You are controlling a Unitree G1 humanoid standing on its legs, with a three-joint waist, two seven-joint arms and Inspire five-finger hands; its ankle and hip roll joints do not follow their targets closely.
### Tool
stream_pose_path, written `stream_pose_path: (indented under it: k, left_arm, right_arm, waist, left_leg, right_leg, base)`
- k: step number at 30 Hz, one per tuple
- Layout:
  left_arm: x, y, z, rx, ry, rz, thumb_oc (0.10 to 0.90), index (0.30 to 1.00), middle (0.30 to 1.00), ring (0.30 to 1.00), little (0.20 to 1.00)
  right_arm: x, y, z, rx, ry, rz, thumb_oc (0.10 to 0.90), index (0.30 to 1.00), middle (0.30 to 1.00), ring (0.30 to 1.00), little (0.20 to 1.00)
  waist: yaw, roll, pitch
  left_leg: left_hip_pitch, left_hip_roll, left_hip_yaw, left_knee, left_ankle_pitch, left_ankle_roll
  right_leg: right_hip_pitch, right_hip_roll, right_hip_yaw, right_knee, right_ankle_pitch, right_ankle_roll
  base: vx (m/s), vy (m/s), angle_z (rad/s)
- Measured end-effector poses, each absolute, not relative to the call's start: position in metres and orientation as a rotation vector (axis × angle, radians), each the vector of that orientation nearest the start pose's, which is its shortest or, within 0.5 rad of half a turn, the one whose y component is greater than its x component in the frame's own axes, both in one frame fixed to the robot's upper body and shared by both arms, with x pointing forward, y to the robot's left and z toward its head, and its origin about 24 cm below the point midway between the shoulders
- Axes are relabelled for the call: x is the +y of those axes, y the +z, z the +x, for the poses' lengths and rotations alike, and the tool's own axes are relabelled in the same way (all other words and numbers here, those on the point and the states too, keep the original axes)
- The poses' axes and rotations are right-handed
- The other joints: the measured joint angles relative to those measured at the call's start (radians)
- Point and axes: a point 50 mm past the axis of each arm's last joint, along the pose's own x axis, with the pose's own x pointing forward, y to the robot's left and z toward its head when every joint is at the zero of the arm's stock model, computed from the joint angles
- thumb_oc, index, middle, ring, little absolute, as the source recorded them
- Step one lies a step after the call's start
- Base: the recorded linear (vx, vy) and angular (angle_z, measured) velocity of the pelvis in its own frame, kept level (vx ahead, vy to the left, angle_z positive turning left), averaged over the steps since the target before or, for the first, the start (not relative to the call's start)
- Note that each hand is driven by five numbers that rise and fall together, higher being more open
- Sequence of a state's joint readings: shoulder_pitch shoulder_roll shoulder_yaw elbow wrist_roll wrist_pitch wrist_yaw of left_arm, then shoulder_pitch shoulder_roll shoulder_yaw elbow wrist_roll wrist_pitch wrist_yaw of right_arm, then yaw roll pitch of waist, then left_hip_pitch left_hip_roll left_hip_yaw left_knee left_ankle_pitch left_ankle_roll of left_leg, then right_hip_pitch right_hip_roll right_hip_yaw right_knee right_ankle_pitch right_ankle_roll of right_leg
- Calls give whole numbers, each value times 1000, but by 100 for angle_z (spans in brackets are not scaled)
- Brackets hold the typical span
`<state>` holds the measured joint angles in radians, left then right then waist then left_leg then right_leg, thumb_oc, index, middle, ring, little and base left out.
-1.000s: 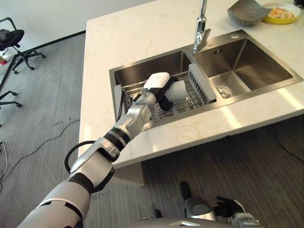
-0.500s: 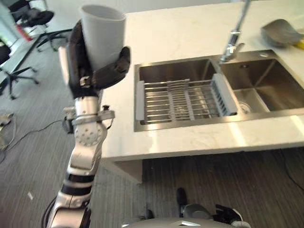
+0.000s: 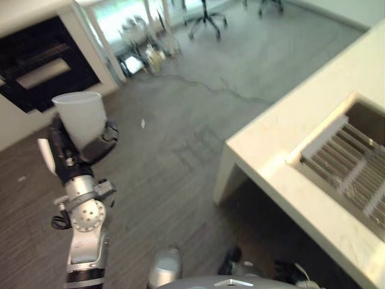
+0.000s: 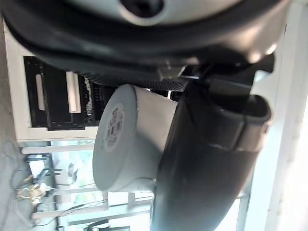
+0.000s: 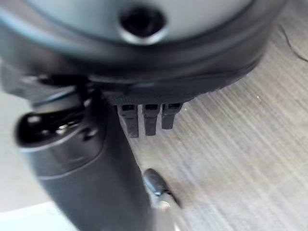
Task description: Place the dishes in the dishwasher.
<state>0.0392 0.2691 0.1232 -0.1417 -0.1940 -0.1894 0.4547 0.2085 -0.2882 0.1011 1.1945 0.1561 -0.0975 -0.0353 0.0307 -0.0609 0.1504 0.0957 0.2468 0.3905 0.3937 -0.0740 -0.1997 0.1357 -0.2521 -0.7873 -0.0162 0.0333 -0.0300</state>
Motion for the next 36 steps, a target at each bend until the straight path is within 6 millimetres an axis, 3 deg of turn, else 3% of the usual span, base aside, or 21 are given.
stream_pose_path:
  k: [2,5,7,8,9,10,11,12,13,14,15,16,17,18,20,21,22,23,25,31,36]
  left_arm:
    - [236,121,236,-447,499,39,400,300,300,300,300]
    - [207,146,260,-549,372,59,400,300,300,300,300]
    - [210,150,256,-569,392,59,400,300,300,300,300]
    - [225,152,251,-588,461,84,400,300,300,300,300]
    - [238,154,249,-588,515,116,400,300,300,300,300]
    - [254,153,243,-572,577,164,400,300,300,300,300]
    - [262,148,238,-541,610,190,400,300,300,300,300]
    - [257,145,240,-520,575,203,400,300,300,300,300]
    - [246,145,243,-528,518,200,400,300,300,300,300]
    - [238,145,245,-529,475,228,400,300,300,300,300]
    - [220,137,255,-502,416,205,400,300,300,300,300]
    - [205,134,258,-489,333,230,400,300,300,300,300]
    - [196,134,259,-498,280,240,400,300,300,300,300]
    - [179,136,272,-506,202,244,400,300,300,300,300]
    - [171,144,276,-530,146,262,400,300,300,300,300]
    - [180,151,273,-558,163,293,400,300,300,300,300]
    - [184,150,273,-548,188,286,400,300,300,300,300]
    - [186,143,269,-524,206,271,400,300,300,300,300]
    - [196,140,263,-509,240,274,400,300,300,300,300]
    - [228,124,248,-421,350,300,400,300,300,300,300]
    - [225,122,248,-414,316,311,400,300,300,300,300]
  right_arm:
    - [-269,-159,18,1311,-259,-220,800,900,900,900,900]
    - [-299,-149,15,1336,-340,-261,800,900,900,900,900]
    - [-292,-151,25,1316,-312,-254,800,900,900,900,900]
    - [-278,-156,37,1294,-276,-250,800,900,900,900,900]
    - [-265,-160,41,1295,-225,-244,800,900,900,900,900]
    - [-245,-166,36,1318,-192,-190,800,900,900,900,900]
    - [-236,-168,37,1319,-186,-182,800,900,900,900,900]
    - [-239,-168,27,1338,-191,-184,800,900,900,900,900]
    - [-253,-165,23,1346,-219,-205,800,900,900,900,900]
    - [-258,-164,25,1343,-255,-195,800,900,900,900,900]
    - [-255,-163,28,1307,-262,-162,800,900,900,900,900]
    - [-250,-164,24,1302,-276,-127,800,900,900,900,900]
    - [-239,-167,31,1276,-289,-54,800,900,900,900,900]
    - [-223,-170,31,1273,-252,-35,800,900,900,900,900]
    - [-212,-172,30,1277,-248,6,800,900,900,900,900]
    - [-201,-173,41,1267,-201,38,800,900,900,900,900]
    - [-198,-174,42,1276,-200,39,800,900,900,900,900]
    - [-207,-173,38,1290,-209,6,800,900,900,900,900]
    - [-215,-174,34,1330,-210,-15,800,900,900,900,900]
    - [-221,-173,24,1364,-220,-41,800,900,900,900,900]
    - [-220,-169,61,1237,-214,-31,800,900,900,900,900]
  waist:
    - [5,17,-20]
    - [-54,101,-21]
    - [-35,112,-19]
    - [-35,102,-20]
    - [-37,77,-22]
    - [-31,7,-35]
    - [-9,-35,-43]
    - [-5,-44,-43]
    - [-6,10,-28]
    - [6,-1,18]
    - [-72,33,54]
    - [-73,69,40]
    - [-50,77,52]
    - [-101,87,65]
    - [-126,57,71]
    - [-105,-8,71]
    - [-97,-25,68]
    - [-94,2,60]
    - [-62,9,60]
    - [-41,-38,35]
    - [-52,-85,-1]
  left_leg:
    - [71,49,80,-84,25,-59]
    - [131,-59,120,-455,182,16]
    - [154,-77,102,-486,155,31]
    - [161,-71,86,-486,136,48]
    - [156,-83,80,-474,130,55]
    - [121,-103,64,-373,95,36]
    - [47,-100,53,-260,27,32]
    - [-5,-135,49,-314,28,69]
    - [-50,-142,23,-400,86,133]
    - [-33,-188,-16,-402,79,181]
    - [-31,-217,-161,-376,66,194]
    - [-63,-197,-200,-373,56,232]
    - [-72,-181,-220,-379,71,235]
    - [-128,-181,-371,-337,69,225]
    - [-93,-215,-421,-402,103,236]
    - [-48,-267,-427,-457,117,243]
    - [-15,-301,-443,-471,111,249]
    - [8,-305,-474,-479,101,243]
    - [37,-302,-471,-483,96,237]
    - [142,-284,-455,-482,69,196]
    - [149,-283,-453,-482,68,193]
  right_leg:
    - [-24,-28,-30,21,34,68]
    - [-19,-148,-72,132,71,120]
    - [-62,-196,-92,250,17,131]
    - [-99,-153,-67,241,-7,142]
    - [-114,-107,-64,197,9,99]
    - [-106,-90,-76,128,68,22]
    - [-102,-126,-36,109,126,30]
    - [-98,-167,-33,114,159,78]
    - [-94,-170,-33,140,169,93]
    - [-91,-233,65,221,161,82]
    - [-130,-244,417,432,154,80]
    - [-208,-111,733,448,30,234]
    - [-247,-4,867,417,-65,287]
    - [-210,154,994,337,-145,258]
    - [-227,183,938,271,-166,223]
    - [-251,181,872,201,-133,181]
    - [-244,174,830,141,-20,97]
    - [-191,163,775,96,-15,105]
    - [-127,167,763,33,-8,108]
    - [20,183,735,-45,-6,108]
    - [22,185,735,-48,-6,108]
  base:
    - [-136,284,93]
    - [-58,299,193]
    - [-60,318,48]
    - [-119,452,34]
    - [-138,417,40]
    - [-107,381,39]
    - [-30,302,53]
    - [112,370,78]
    - [112,266,94]
    - [240,418,198]
    - [201,334,217]
    - [229,378,203]
    - [84,130,193]
    - [56,70,228]
    - [36,32,174]
    - [44,-4,43]
    - [79,0,90]
    - [76,-13,77]
    - [73,9,35]
    - [37,20,5]
    - [-93,57,-10]
